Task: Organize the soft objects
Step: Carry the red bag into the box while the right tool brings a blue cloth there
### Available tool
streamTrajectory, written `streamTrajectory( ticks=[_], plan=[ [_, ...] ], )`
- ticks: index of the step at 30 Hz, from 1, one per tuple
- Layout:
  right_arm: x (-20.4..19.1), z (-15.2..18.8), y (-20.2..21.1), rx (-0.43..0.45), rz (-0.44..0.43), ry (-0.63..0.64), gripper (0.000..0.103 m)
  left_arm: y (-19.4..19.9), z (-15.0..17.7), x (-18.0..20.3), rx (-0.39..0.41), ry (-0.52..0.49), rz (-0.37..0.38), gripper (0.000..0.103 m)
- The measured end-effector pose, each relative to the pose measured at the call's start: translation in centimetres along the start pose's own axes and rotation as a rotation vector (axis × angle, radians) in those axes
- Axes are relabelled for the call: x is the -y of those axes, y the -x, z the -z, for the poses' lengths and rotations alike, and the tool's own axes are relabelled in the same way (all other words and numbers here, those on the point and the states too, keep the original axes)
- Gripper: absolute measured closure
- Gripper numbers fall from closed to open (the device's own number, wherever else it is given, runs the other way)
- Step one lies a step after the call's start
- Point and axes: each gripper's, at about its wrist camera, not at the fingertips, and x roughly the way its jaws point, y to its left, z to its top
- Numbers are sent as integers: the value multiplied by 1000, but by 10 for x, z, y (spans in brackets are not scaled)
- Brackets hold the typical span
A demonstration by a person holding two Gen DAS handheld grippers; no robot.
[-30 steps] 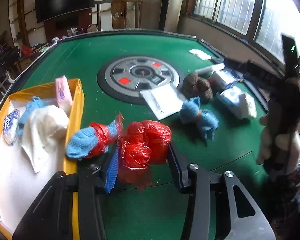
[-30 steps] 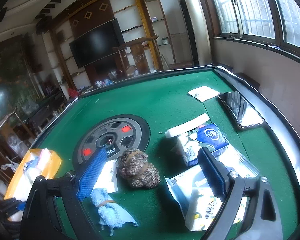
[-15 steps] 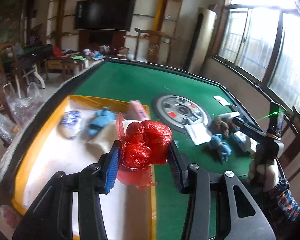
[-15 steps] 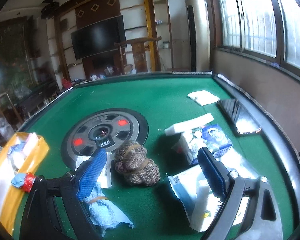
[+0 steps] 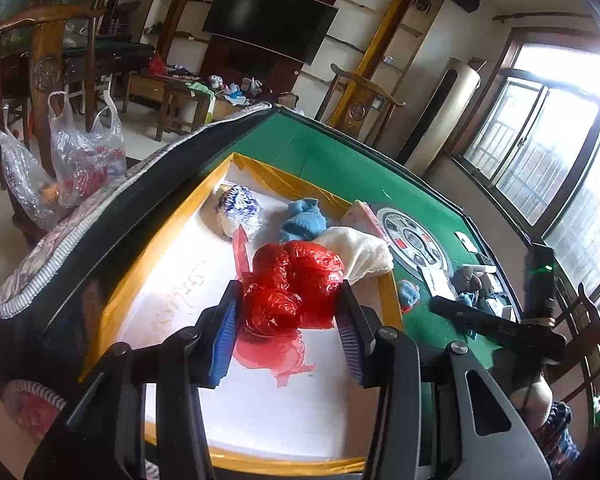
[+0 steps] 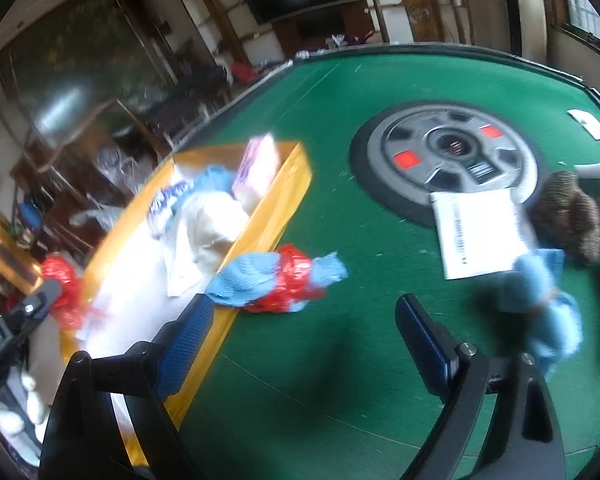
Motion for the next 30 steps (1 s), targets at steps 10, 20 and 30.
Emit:
streamTrajectory(
  ticks=[10,20,30],
  plan=[
    [38,-12,-50,-113,-281,-521,45,6,5,-19,-7,44,4,59],
    [41,-5,-17,-43,-294,-412,72,-13,-9,-13,-90,24,-19,59],
    [3,-22,3,10,-325,-221,72,-104,-49,-21,-304,42,-185,53]
  ],
)
